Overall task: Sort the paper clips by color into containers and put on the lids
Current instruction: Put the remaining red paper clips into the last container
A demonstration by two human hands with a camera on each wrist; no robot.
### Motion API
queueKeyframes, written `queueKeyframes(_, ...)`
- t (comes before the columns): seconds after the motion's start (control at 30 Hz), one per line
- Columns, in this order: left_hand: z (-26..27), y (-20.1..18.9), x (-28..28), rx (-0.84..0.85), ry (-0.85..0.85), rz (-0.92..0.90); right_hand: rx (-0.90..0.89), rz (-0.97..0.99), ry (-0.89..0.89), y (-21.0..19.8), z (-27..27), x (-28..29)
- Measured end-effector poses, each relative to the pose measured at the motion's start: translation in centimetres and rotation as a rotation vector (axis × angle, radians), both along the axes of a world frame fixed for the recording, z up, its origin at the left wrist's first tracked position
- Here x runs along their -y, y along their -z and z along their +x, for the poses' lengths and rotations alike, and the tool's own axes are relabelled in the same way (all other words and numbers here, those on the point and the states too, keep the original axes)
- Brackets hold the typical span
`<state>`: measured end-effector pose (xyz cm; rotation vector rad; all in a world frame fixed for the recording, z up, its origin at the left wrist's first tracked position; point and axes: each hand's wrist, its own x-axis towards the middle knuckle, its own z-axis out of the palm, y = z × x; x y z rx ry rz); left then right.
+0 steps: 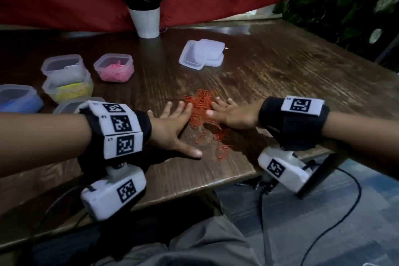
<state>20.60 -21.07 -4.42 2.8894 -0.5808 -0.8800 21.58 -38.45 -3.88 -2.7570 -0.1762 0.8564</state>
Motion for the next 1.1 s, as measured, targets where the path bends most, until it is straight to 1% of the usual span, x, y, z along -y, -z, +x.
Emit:
queueKeyframes(0.07, -0.5, -1.0, -0.7, 0.032, -0.002, -0.035, 0.022, 0.029, 0.007, -1.4, -0.1, -1.0)
queueKeyframes(0.1, -0.7, -1.7, -1.5, 0.059, -0.009, -0.032, 0.065, 0.025, 0.003, -2.3, 0.1, -1.6)
queueKeyframes(0.17, -1.3, -3.5, -3.9, 0.145, -0.033, -0.009, 0.206, 0.026, -0.061, -3.9, 1.1, -3.5)
queueKeyframes(0.27, -3.7, -5.7, -8.5, 0.325, -0.088, -0.041, 0.447, 0.11, -0.268, -5.9, 2.1, -8.4)
queueKeyframes(0.3, -5.0, -5.9, -9.9, 0.348, -0.11, -0.047, 0.513, 0.123, -0.369, -6.2, 2.2, -10.4)
queueKeyframes(0.33, -6.4, -5.8, -11.1, 0.326, -0.137, -0.036, 0.545, 0.137, -0.479, -6.3, 1.9, -12.5)
queueKeyframes(0.4, -9.4, -4.9, -12.8, 0.244, -0.172, -0.022, 0.508, 0.144, -0.69, -5.9, 1.3, -16.3)
queueKeyframes(0.47, -10.9, -4.1, -14.3, 0.232, -0.18, -0.048, 0.41, 0.065, -0.781, -5.0, 0.8, -19.0)
queueKeyframes(0.53, -11.0, -4.0, -16.1, 0.264, -0.256, -0.073, 0.379, -0.023, -0.792, -4.2, 0.7, -20.6)
queueKeyframes(0.63, -10.0, -4.6, -19.1, 0.305, -0.39, -0.121, 0.501, -0.068, -0.769, -4.1, 1.2, -20.9)
queueKeyframes(0.73, -8.0, -4.9, -23.1, 0.357, -0.559, -0.171, 0.587, -0.037, -0.672, -4.3, 3.1, -20.3)
queueKeyframes(0.77, -7.1, -4.9, -24.7, 0.403, -0.62, -0.156, 0.591, -0.031, -0.651, -4.3, 3.9, -20.2)
queueKeyframes(0.83, -5.2, -5.0, -27.9, 0.505, -0.733, -0.066, 0.585, -0.048, -0.637, -4.0, 5.6, -19.9)
queueKeyframes(0.9, -3.8, -5.0, -30.5, 0.537, -0.825, 0.005, 0.58, -0.086, -0.584, -3.6, 6.9, -20.0)
queueKeyframes(1.0, -2.3, -4.5, -32.4, 0.466, -0.878, 0.077, 0.555, -0.058, -0.462, -3.1, 8.7, -20.5)
queueKeyframes(1.1, -1.5, -3.7, -33.0, 0.411, -0.871, 0.199, 0.549, -0.041, -0.437, -3.4, 9.4, -20.9)
